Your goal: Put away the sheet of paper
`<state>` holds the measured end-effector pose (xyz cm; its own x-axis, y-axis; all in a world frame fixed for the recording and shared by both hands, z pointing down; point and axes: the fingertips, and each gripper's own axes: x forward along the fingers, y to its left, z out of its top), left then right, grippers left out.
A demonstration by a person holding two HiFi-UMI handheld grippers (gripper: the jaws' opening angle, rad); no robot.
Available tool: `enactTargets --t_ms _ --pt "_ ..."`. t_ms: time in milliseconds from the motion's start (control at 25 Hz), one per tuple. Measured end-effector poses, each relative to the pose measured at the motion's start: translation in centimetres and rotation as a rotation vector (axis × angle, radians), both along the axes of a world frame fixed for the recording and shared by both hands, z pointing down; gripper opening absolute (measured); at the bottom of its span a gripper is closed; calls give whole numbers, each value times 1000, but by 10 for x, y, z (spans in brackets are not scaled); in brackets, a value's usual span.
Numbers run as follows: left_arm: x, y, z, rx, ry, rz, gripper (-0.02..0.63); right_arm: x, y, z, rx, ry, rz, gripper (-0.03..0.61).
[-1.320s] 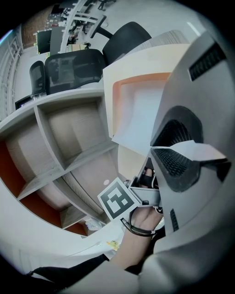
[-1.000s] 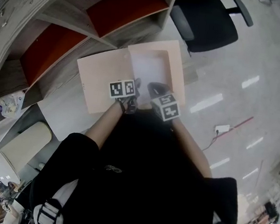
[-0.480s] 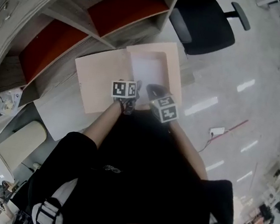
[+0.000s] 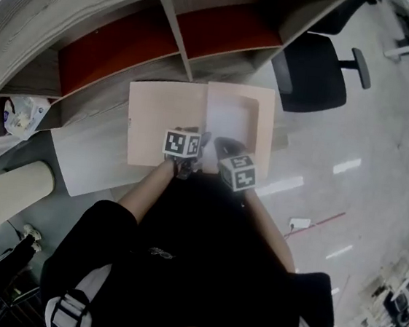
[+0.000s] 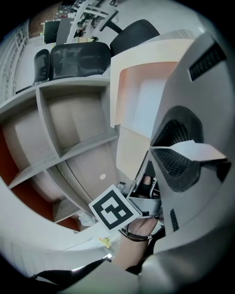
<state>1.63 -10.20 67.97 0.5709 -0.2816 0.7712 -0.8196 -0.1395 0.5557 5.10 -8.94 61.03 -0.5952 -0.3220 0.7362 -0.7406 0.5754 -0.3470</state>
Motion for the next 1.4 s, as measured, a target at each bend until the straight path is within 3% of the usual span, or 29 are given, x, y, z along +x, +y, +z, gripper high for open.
enactTargets --t_ms 160,280,360,520,640,800,1160,1400 --pt "-24 5 -13 12 75 -79 228 -22 6 -1 1 7 -27 28" --pt "-43 11 -24 49 106 -87 227 -38 7 -5 32 18 -9 28" --pt "-57 11 -35 129 71 -62 216 -45 4 -10 70 28 21 28" --pt "-83 4 -67 341 -37 4 107 -54 -3 -26 151 26 83 28" --pt "-90 8 -87 432 -36 64 66 -63 1 -36 196 23 122 25" --pt "-89 21 -97 490 4 153 46 -75 15 -44 246 26 163 18" --pt "-72 45 -127 575 104 241 44 -59 49 -77 278 49 247 17" --pt "-63 41 -152 623 106 218 44 -56 45 -98 324 -7 239 17"
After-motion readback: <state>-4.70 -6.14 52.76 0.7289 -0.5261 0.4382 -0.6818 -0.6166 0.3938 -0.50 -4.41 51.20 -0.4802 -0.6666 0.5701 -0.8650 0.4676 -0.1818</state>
